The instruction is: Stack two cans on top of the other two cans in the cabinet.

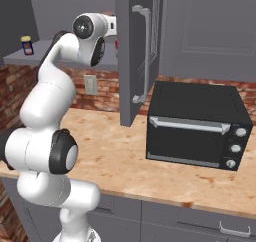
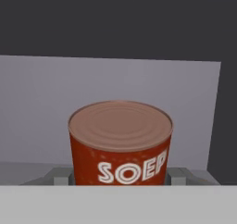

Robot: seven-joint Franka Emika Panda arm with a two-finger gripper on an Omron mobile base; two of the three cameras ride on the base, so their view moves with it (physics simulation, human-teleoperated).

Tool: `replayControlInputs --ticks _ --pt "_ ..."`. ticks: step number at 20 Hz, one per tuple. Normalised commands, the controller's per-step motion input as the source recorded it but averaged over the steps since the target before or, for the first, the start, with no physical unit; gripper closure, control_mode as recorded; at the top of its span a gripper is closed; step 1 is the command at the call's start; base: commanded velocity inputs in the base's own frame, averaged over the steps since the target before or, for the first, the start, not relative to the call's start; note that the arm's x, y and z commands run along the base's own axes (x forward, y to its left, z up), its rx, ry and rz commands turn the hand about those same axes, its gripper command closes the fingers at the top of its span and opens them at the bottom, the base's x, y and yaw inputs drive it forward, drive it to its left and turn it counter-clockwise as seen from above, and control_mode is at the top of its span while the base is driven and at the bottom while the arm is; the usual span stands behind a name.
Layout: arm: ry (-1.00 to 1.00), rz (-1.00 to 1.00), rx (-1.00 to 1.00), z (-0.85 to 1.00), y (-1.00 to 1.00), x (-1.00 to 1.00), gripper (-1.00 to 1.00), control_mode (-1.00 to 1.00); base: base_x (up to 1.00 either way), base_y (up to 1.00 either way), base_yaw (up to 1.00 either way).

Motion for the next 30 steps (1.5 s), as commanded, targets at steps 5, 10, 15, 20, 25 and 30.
replayControlInputs --ticks 5,10,15,20,25,30 --pt "0.00 0.00 0.00 -0.02 -0.20 0.00 1.00 -1.00 0.00 0.00 0.00" --pt "0.00 0.00 0.00 -0.01 -0.17 0.00 1.00 -1.00 0.00 0.00 0.00" --pt "0.00 0.00 0.00 0.00 -0.01 0.00 1.00 -1.00 0.00 0.00 0.00" --pt "0.00 0.00 0.00 0.00 0.00 0.00 1.00 -1.00 0.00 0.00 0.00" --pt "0.00 0.00 0.00 0.00 0.00 0.00 1.00 -1.00 0.00 0.00 0.00" --pt "0.00 0.00 0.00 0.00 0.00 0.00 1.00 -1.00 0.00 0.00 0.00"
